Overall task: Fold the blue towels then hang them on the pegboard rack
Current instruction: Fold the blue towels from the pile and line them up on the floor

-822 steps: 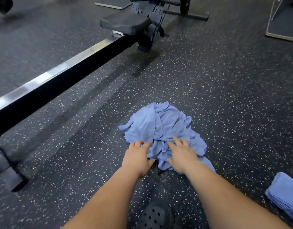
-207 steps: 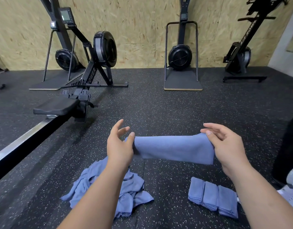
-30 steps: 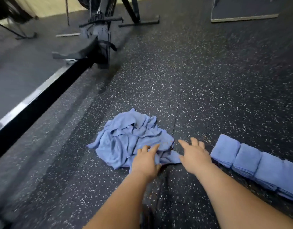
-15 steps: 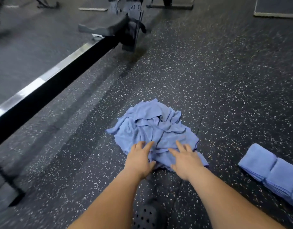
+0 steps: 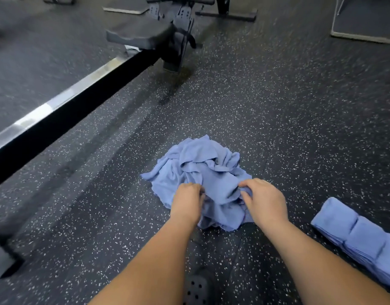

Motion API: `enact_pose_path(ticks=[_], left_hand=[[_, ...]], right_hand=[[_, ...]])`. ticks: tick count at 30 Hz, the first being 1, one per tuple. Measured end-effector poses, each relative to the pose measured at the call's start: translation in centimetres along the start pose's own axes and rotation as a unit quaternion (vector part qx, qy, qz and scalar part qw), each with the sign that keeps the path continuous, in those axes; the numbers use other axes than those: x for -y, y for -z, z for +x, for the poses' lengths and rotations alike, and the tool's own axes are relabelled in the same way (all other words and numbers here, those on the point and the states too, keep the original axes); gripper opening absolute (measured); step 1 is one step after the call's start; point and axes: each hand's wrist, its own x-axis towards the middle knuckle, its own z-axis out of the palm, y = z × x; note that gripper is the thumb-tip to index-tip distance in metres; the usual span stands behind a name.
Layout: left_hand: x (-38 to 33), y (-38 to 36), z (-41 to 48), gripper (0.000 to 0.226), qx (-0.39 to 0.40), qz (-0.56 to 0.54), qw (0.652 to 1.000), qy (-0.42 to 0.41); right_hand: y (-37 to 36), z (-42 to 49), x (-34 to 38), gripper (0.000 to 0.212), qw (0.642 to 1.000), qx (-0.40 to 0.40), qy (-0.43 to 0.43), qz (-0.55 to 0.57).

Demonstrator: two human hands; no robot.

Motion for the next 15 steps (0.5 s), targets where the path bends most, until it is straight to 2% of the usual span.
enact_pose_path(ticks=[4,9,12,15], left_hand=[[0.0,4.2,0.0,0.015,-0.054,-0.06,0.996,-0.023],[-1.8,11.2,-1.7,0.009,-0.093,-0.093,0.986,-0.103],[-4.4,15.2,-3.8,0.009,-0.087,-0.106,0.983,-0.121],[-7.0,18.0,-6.1,0.011,-0.076,-0.136,0.977,-0.147]], right_hand=[[4.1,-0.1,0.3,0.02,0.996,0.082,-0.036,-0.024],[10.2,-0.8,1.9,0.038,0.977,0.199,0.009,-0.07],[14.3,-1.7,4.0,0.047,0.978,0.203,0.036,-0.023],[17.8,-3.7,7.0,0.048,0.983,0.165,0.062,0.047]])
